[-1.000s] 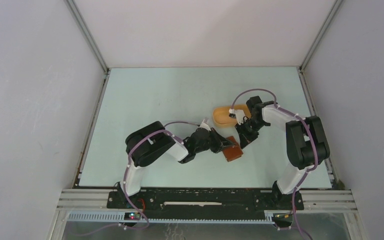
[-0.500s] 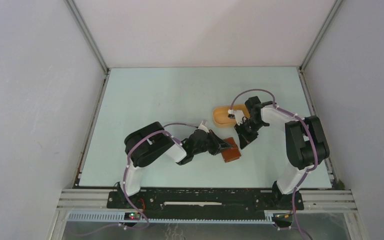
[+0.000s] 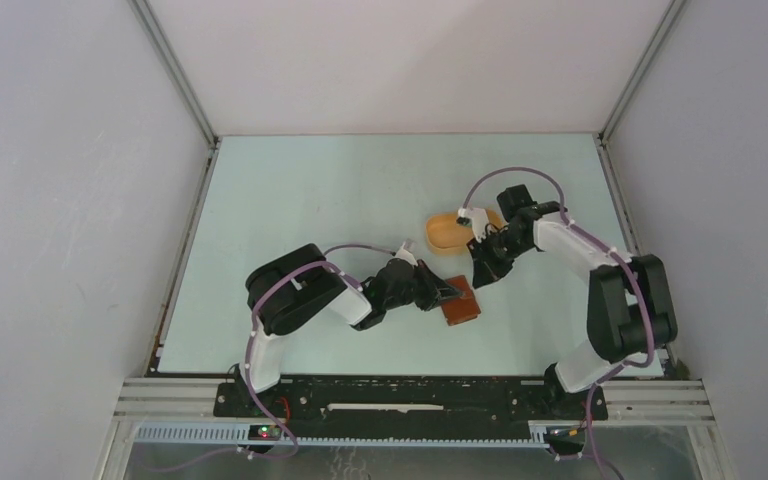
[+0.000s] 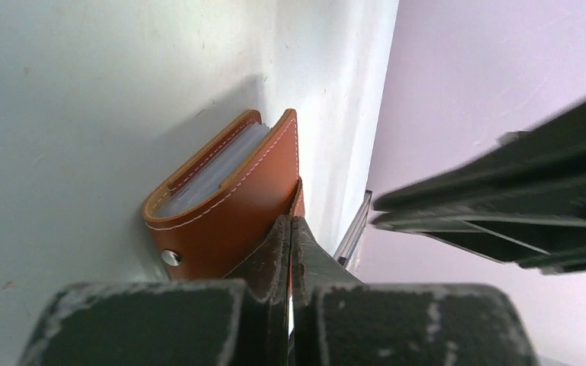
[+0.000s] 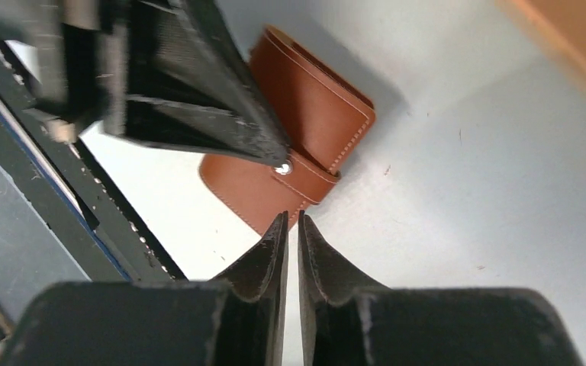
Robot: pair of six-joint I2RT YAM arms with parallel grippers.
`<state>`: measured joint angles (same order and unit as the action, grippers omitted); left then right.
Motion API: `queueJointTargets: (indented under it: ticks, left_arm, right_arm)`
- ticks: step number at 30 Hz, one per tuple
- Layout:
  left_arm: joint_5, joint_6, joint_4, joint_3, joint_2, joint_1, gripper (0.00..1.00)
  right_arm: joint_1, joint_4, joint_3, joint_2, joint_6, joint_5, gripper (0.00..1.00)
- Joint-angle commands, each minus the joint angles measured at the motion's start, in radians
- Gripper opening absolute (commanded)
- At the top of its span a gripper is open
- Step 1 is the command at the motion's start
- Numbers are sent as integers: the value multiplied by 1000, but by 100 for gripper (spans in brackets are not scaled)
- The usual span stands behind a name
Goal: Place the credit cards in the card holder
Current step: Close the card holder at the center of the board.
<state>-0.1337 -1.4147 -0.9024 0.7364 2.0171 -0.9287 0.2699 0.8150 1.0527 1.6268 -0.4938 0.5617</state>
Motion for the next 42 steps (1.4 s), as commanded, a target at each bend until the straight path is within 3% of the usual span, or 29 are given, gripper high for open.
queueJointTargets:
  ticks: [1, 4, 7, 8, 13, 22, 42]
  left_arm:
    - [25, 54, 54, -18, -27, 16, 0]
    - [22, 57, 56, -20, -18, 16, 0]
    - [19, 61, 54, -18, -6, 17, 0]
    - [17, 63, 54, -16, -4, 17, 0]
    - [17, 73, 54, -21, 3, 16, 0]
    - [19, 85, 49, -29, -1, 17, 0]
    - [11, 95, 39, -40, -6, 18, 0]
  right_arm:
    - [15, -60, -22, -140, -98, 111, 18]
    - [30, -111, -79, -242, -242, 165, 28]
    - [33, -120, -172, -330, -565, 235, 35]
    - [36, -145, -199, -335, -600, 228, 38]
    - [65, -168, -194, -235, -692, 118, 33]
    - [132, -223, -182, -156, -723, 33, 28]
    - [194, -177, -165, -43, -720, -58, 12]
